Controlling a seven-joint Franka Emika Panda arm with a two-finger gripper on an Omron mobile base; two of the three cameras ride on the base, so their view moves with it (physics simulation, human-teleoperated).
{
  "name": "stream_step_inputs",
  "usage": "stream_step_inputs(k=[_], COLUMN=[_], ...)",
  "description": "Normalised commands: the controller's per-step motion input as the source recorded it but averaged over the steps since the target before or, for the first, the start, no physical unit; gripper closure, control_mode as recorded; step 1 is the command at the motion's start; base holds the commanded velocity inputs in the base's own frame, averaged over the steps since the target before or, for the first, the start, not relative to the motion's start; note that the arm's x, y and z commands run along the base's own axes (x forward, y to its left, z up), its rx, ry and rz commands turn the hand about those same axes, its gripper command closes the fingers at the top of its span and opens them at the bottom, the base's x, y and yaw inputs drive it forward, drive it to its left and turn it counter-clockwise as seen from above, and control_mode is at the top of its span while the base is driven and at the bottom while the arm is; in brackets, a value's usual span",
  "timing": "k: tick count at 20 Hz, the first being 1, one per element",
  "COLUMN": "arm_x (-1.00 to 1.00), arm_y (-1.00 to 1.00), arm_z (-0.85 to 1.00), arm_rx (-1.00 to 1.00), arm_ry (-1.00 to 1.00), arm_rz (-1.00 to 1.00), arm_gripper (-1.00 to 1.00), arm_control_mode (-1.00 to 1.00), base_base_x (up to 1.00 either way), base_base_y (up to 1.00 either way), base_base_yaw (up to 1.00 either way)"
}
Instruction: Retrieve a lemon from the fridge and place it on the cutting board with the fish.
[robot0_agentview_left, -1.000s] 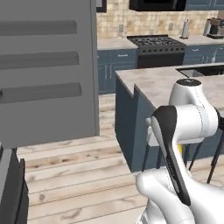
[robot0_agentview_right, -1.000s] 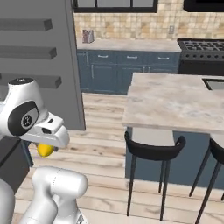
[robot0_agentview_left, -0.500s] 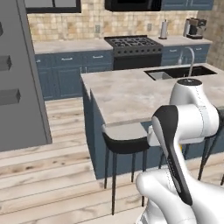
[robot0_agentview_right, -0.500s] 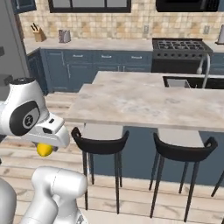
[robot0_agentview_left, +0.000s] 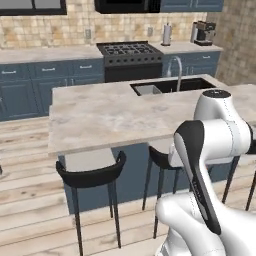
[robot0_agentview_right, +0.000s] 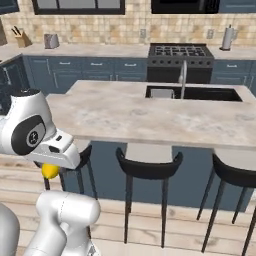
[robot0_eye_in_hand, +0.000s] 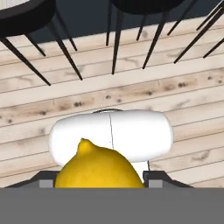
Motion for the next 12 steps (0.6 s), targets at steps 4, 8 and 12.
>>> stream_step_inputs(k=[4, 8, 12], arm_x=[0.00, 0.00, 0.00], arm_y=[0.00, 0.00, 0.00], arm_z=[0.00, 0.00, 0.00], arm_rx=[0.00, 0.00, 0.00], arm_ry=[0.00, 0.00, 0.00], arm_rz=[0.00, 0.00, 0.00], arm_gripper=[1.00, 1.00, 1.00], arm_control_mode=[1.00, 1.00, 1.00], base_base_x=[0.21, 0.32, 0.34], base_base_y=[-1.00, -1.00, -1.00], base_base_yaw=[0.00, 0.00, 0.00])
